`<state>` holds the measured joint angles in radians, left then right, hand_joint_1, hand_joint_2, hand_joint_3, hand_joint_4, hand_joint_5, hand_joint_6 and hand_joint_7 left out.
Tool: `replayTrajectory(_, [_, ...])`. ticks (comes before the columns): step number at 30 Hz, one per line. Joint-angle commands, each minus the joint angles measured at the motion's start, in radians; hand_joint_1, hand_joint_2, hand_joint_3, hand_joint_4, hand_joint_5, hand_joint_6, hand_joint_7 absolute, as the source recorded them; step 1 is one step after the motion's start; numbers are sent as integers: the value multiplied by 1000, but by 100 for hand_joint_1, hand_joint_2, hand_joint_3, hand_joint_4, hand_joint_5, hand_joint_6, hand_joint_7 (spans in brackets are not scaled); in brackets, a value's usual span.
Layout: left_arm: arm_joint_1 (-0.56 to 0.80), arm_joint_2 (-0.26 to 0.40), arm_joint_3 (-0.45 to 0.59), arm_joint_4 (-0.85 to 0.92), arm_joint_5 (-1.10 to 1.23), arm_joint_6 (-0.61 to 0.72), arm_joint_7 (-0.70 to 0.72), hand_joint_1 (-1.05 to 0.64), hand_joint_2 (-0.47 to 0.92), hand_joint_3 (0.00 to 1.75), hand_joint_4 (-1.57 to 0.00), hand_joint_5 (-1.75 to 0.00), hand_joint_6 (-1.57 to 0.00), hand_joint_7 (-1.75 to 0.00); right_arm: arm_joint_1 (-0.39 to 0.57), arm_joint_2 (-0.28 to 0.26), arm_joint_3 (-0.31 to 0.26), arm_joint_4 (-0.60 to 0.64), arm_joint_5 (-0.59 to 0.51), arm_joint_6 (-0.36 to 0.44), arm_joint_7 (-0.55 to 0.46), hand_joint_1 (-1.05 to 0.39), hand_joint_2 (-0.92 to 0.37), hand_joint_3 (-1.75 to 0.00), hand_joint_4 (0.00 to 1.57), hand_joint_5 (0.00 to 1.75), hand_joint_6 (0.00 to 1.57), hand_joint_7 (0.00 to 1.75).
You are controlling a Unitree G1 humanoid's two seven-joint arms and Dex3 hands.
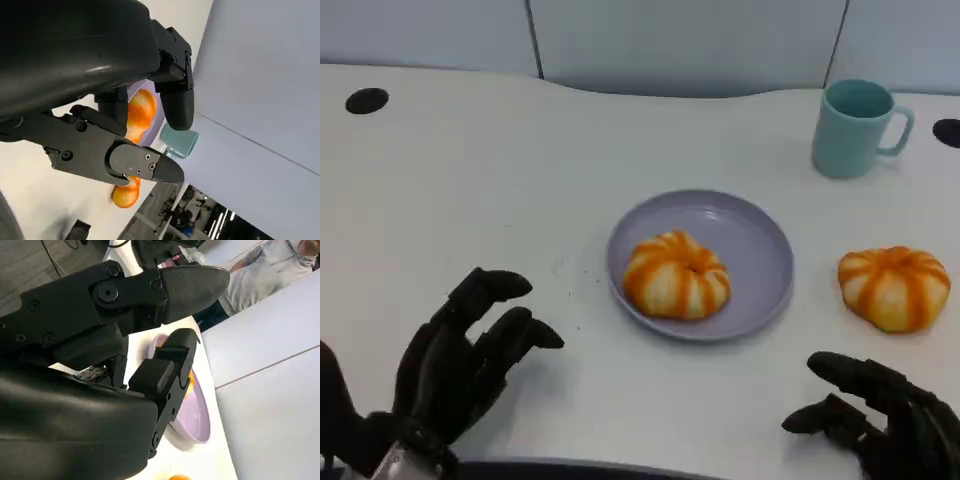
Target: Grasp the bread from the table and place it into the plate.
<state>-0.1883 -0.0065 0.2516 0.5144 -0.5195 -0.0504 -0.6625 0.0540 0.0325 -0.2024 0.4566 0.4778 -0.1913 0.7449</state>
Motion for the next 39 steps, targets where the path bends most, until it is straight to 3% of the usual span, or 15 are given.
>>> replayTrajectory(1, [14, 15, -1, 5, 5, 12, -11, -43, 92, 6, -33, -175, -27, -152, -18, -6, -19, 26, 8, -34, 3, -75, -92, -28, 58, 95, 83, 23])
replayTrajectory(15, [45, 13, 0, -3, -6, 57, -25, -41, 92, 11, -39, -175, -28, -149, -49, -9, -36, 86, 3, -89, 24, -75, -92, -30, 66, 78, 87, 11])
replayTrajectory(29, [110, -17, -1, -60, -7, 22, -20, -34, 92, 13, -38, -175, -21, -173, -39, -15, -37, 79, -8, -80, 13, -75, -92, -30, 70, 79, 90, 9])
replayTrajectory(39, [103, -24, 8, -47, -4, -12, -8, -35, 92, 13, -38, -175, -21, -175, -39, -23, -42, 93, -15, -93, 17, -75, -92, -32, 67, 83, 90, 7])
